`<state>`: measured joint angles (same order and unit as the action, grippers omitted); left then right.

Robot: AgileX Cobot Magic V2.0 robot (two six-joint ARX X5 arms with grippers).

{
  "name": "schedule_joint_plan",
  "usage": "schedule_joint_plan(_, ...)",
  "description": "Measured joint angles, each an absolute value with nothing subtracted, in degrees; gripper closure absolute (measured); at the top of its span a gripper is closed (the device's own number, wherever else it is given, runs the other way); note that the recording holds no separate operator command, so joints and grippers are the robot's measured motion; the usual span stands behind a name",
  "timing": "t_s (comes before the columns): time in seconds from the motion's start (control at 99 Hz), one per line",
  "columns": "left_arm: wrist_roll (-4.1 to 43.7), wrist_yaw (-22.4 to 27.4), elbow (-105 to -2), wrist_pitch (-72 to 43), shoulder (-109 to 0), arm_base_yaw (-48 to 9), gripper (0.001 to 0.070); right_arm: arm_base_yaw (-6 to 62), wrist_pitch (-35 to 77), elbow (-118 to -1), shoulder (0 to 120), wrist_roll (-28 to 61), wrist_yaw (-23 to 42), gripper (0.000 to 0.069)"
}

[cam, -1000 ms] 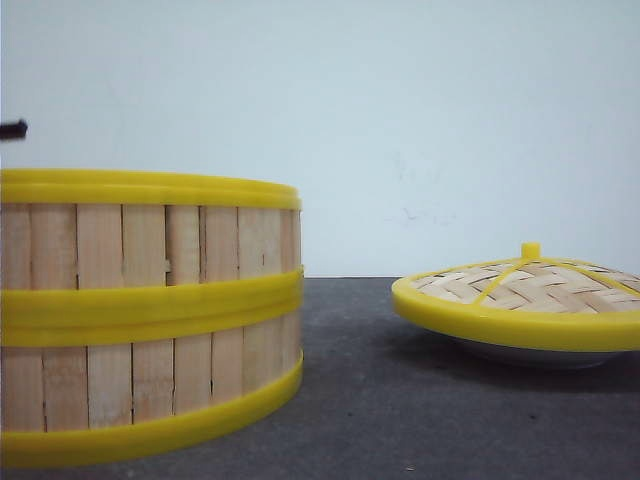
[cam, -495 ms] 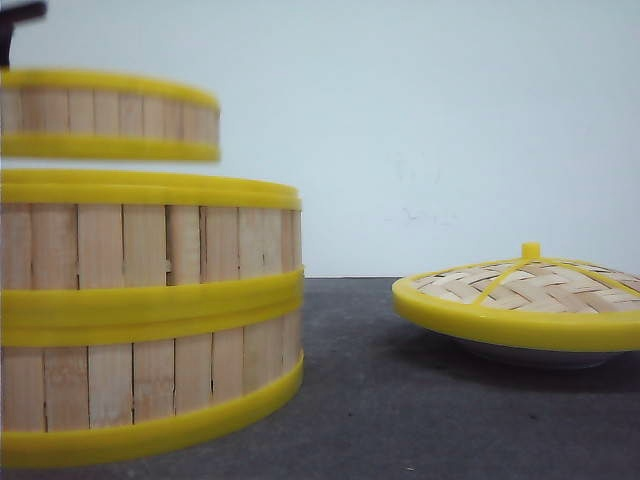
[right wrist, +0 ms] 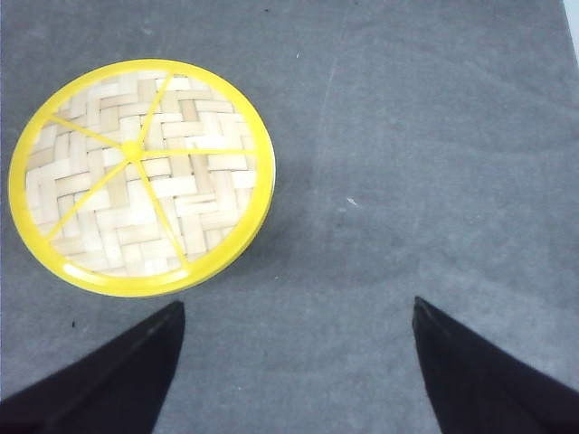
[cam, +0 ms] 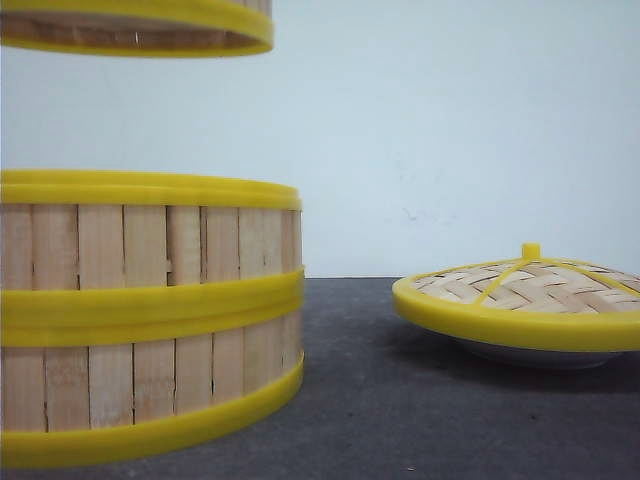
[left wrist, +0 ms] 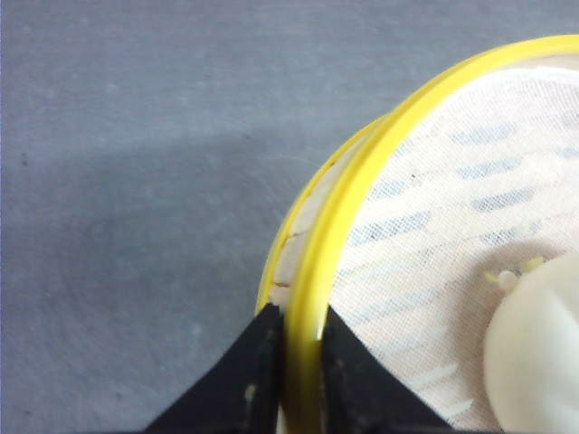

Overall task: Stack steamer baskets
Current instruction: 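Lift the basket with the left gripper and move it above the stack, then lower the basket onto the stack and open the left gripper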

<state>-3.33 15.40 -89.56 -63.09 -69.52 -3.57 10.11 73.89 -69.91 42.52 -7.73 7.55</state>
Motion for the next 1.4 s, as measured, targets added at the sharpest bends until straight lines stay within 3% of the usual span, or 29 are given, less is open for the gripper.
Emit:
schedule_joint_plan(0.253, -3.29, 15.38, -80.9, -63.33, -60.31, -5.04, 0.0681, 10.11, 73.89, -69.91, 42.52, -7.73, 7.55, 0.0197)
schedule_joint_plan(0.475, -3.29, 15.4, -73.95, -63.05, -58.46, -5.91, 0.0681, 10.11, 73.89, -69.89, 42.52, -7.73, 7.55, 0.0197)
schedule_joint_plan(1.405, -2.74, 15.29, -70.24, -55.46, -71.18, -7.05, 0.0681, 10.11, 73.47, -69.06, 42.63, -7.73, 7.55, 0.0197)
